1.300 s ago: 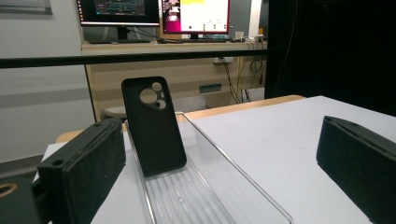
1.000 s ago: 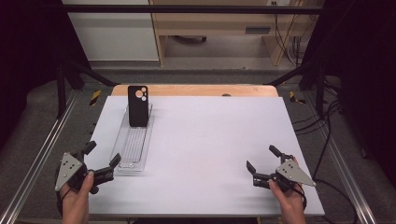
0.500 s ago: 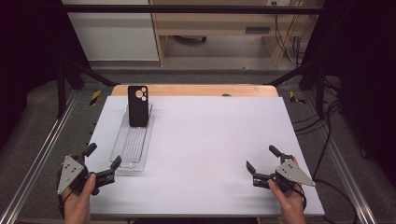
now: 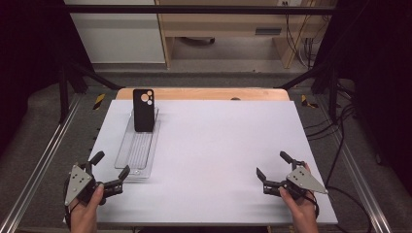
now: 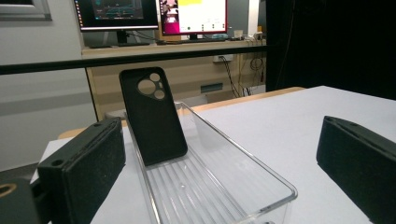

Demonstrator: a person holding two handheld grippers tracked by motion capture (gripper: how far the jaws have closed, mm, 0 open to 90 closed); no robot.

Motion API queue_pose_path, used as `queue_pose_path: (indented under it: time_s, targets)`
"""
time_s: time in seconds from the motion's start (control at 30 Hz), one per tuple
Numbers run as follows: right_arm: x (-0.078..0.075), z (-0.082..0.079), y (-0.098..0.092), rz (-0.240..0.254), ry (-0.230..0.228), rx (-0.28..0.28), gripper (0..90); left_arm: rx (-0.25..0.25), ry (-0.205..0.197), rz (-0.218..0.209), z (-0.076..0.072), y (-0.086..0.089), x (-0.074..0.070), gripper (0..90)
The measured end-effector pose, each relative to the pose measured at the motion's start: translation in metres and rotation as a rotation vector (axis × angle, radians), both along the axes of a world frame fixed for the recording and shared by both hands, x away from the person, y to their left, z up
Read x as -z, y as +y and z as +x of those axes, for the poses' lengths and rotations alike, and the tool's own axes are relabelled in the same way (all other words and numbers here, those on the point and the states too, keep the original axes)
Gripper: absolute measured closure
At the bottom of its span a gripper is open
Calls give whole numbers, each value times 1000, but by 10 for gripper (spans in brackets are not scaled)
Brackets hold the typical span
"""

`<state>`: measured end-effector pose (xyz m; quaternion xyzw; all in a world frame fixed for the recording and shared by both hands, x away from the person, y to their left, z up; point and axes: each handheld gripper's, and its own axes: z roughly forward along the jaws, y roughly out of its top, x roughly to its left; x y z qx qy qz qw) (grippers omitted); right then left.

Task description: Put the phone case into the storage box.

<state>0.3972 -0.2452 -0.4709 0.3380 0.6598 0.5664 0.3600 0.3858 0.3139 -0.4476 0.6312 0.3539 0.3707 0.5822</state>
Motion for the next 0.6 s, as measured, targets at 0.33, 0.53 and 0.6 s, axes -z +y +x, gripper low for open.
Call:
queue_pose_path:
  time_s: [0.33, 0.53, 0.6]
  targets:
    - [1, 0, -1, -11, -8, 0, 25, 33, 14, 23, 0, -5, 9, 10]
    - [3, 1, 0, -17, 1, -1, 26, 33, 9, 14, 0, -7, 12, 10]
    - [4, 1, -1, -22, 10, 4, 26, 30, 14, -2, 1, -6, 14, 10]
